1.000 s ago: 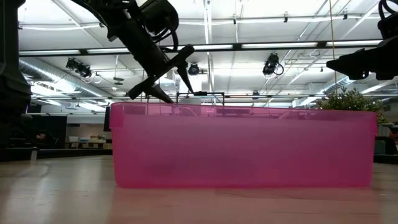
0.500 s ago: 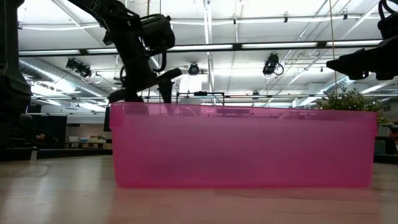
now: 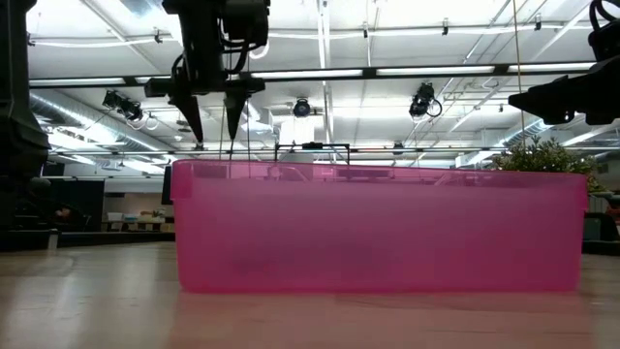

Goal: Sort spring keychains
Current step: Put the black spring keychain into the red bin

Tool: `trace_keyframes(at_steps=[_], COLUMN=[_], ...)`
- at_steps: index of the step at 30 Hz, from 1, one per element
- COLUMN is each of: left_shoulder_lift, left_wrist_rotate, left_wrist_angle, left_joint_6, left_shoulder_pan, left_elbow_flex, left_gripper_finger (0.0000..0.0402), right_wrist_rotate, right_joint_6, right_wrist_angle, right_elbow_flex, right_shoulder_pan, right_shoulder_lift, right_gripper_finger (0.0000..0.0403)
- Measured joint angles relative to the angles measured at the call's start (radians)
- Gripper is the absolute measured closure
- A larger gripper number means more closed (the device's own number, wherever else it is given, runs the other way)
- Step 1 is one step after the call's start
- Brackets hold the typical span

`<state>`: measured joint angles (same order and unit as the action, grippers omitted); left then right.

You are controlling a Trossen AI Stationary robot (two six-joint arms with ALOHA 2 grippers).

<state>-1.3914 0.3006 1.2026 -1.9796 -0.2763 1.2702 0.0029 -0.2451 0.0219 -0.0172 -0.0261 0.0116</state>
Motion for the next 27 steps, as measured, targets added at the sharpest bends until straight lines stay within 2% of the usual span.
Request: trace_keyframes(at_steps=[5,13,17,20,23,27], left_shoulder_lift=[-0.016,-0.016,-0.016,-0.016,-0.016,-0.016], left_wrist_rotate=[-0.074,-0.027,-0.05,-0.08,-0.062,-0.059], left_wrist_angle=[-0.007,-0.033,-0.04,-0.049,-0.053,-0.053], left_joint_6=[0.039,0.157,0.166,0.243,0.319,0.279], left_shoulder_pan=[-0.017,-0.017,-0.017,-0.017,-0.02,-0.031], left_elbow_flex=[-0.001,-0.001,-0.001,-0.001,-0.001,-0.001], left_gripper_finger=[0.0142,0.0142,0.0142,0.0142,0.0142,0.0142], right_wrist_rotate=[0.0,0.0,0.0,0.0,0.0,0.0], right_joint_6=[0.0,0.0,0.0,0.0,0.0,0.0], right_wrist_angle=[0.0,0.0,0.0,0.0,0.0,0.0], right_elbow_flex=[0.0,0.0,0.0,0.0,0.0,0.0], right_shoulder_pan=[0.0,0.0,0.0,0.0,0.0,0.0], right_shoulder_lift=[0.0,0.0,0.0,0.0,0.0,0.0], right_gripper_finger=[0.0181,0.0181,0.0181,0.0181,0.0181,0.0181])
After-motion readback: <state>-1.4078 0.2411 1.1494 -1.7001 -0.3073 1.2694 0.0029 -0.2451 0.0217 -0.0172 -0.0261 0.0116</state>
